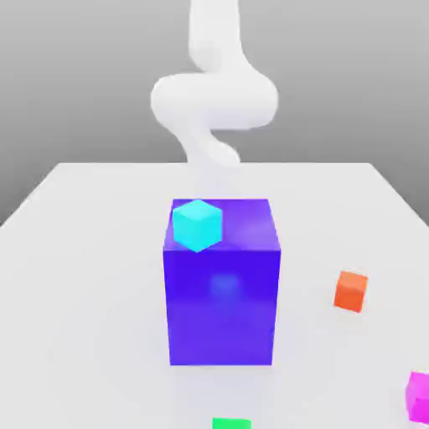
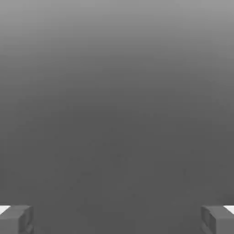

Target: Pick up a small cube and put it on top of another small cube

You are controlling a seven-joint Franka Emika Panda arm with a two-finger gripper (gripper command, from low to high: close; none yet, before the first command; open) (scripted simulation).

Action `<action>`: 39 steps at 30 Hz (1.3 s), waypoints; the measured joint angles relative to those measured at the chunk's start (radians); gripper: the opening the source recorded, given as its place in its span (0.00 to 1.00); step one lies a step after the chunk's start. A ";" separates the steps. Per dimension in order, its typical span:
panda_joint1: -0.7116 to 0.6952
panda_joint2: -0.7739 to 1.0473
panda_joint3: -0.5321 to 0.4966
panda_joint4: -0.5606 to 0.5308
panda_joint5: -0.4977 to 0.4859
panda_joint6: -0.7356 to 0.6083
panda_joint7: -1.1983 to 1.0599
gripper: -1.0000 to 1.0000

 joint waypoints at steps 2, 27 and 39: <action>0.033 0.077 0.004 0.006 0.001 0.021 -0.049 0.50; 0.321 0.989 0.151 0.074 -0.086 0.257 -0.561 0.50; 0.389 1.268 0.130 0.119 -0.177 0.399 -0.579 0.00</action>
